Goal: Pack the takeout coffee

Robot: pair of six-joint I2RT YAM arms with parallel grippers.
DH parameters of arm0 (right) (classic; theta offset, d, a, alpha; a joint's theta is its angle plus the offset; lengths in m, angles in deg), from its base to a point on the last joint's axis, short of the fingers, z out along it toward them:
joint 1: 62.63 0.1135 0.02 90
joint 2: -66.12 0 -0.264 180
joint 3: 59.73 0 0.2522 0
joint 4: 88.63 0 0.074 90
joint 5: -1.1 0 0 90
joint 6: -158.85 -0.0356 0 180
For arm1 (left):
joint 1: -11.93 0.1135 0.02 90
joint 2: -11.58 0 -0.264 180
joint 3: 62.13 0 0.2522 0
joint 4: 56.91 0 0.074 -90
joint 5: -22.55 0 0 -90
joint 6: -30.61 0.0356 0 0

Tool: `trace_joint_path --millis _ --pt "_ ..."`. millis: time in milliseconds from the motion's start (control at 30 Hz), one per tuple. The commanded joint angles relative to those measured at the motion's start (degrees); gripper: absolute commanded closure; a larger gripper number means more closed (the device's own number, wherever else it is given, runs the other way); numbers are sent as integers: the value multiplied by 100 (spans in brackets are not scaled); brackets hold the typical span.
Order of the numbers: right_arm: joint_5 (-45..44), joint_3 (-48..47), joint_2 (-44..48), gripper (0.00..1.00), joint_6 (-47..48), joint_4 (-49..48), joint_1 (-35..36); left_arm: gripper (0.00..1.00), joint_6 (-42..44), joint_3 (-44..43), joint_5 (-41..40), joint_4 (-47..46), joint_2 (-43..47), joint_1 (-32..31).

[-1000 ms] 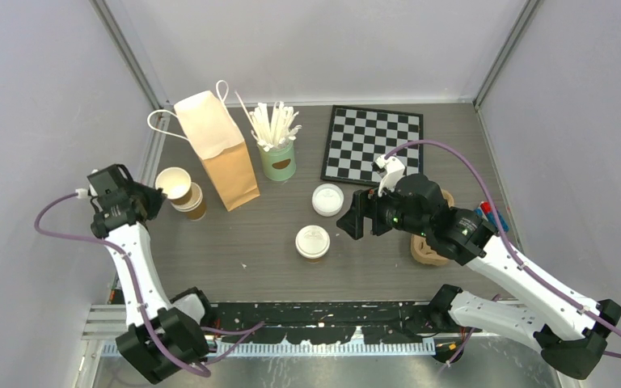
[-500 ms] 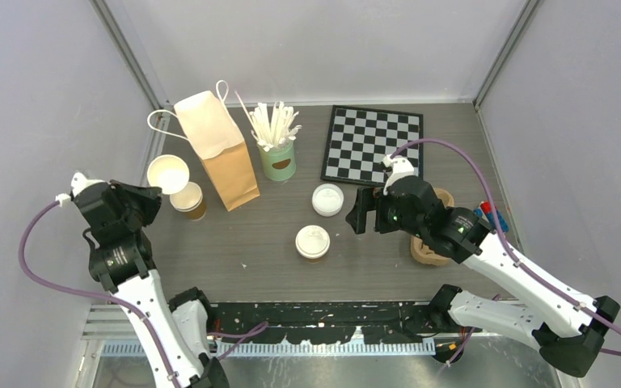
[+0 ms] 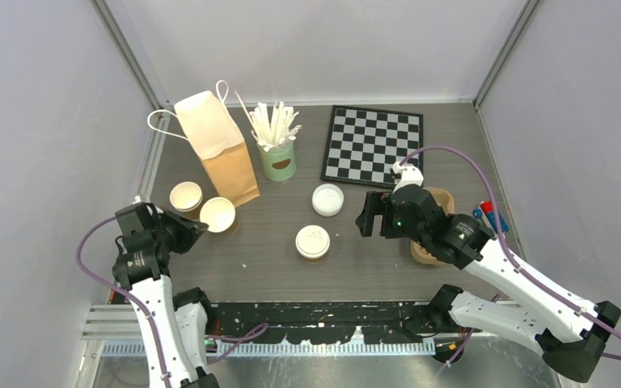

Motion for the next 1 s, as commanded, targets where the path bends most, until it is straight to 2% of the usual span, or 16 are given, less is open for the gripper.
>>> trace_joint_path --millis 0,100,200,300,567,700,967 --pt "-281 8 -197 7 -232 -424 -18 100 11 174 498 -211 -40 -404" --pt "-432 8 -525 12 -307 -842 -20 100 -190 508 515 -498 -171 -973" --pt "-488 -68 -1068 19 -203 -1376 -41 100 -359 757 72 -808 -350 -1773" --pt "-439 -265 -1644 30 -2 -1714 -140 100 -532 891 -495 -1113 -624 -2701" --pt "-101 -477 -3069 55 393 -2900 -672 100 -628 925 -1690 -1527 -1126 -4329" --pt "-73 -880 -3804 58 638 -3016 -905 100 -703 958 -1778 -1639 -1375 -4837" --pt "251 -1443 -4859 60 1070 -3018 -1332 100 -674 882 -1747 -1522 -1276 -5058"
